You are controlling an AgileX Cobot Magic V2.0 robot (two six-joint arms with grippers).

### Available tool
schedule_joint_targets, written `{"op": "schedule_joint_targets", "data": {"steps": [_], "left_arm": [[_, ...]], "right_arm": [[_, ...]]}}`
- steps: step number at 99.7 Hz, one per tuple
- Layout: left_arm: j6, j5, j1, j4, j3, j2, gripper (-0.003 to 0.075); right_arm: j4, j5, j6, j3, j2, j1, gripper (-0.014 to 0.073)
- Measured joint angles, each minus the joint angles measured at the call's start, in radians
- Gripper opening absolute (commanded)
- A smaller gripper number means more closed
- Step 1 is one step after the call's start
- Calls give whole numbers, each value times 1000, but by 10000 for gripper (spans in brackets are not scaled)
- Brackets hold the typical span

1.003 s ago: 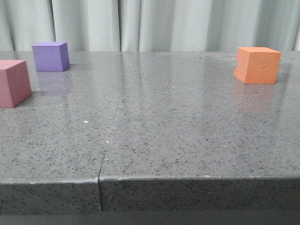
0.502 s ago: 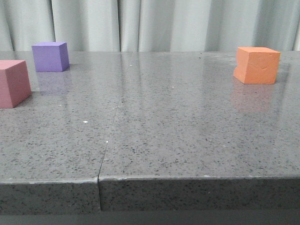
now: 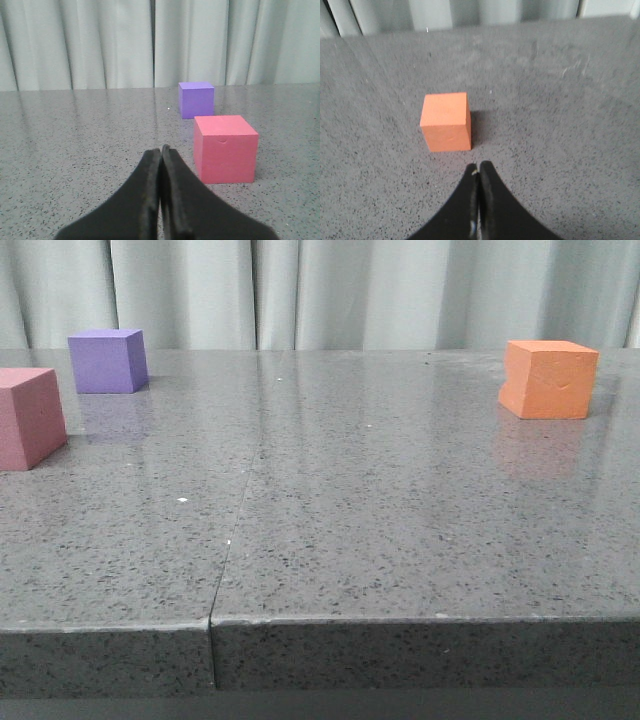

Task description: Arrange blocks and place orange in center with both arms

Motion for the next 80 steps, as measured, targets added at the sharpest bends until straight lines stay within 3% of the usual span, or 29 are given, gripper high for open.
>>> {"op": "schedule_joint_targets", "data": {"steps": [10,27,33,80], "left_arm": [[0,0,0,0,0,0,-20],[0,0,0,0,0,0,-20],[0,0,0,0,0,0,-20],[0,0,0,0,0,0,-20]], "right_arm": [[0,67,0,-94,104,18,136],[0,146,0,-244,255,64,575],[0,177,0,-295,309,79,668],[0,468,-2,-678,685,119,643]]}}
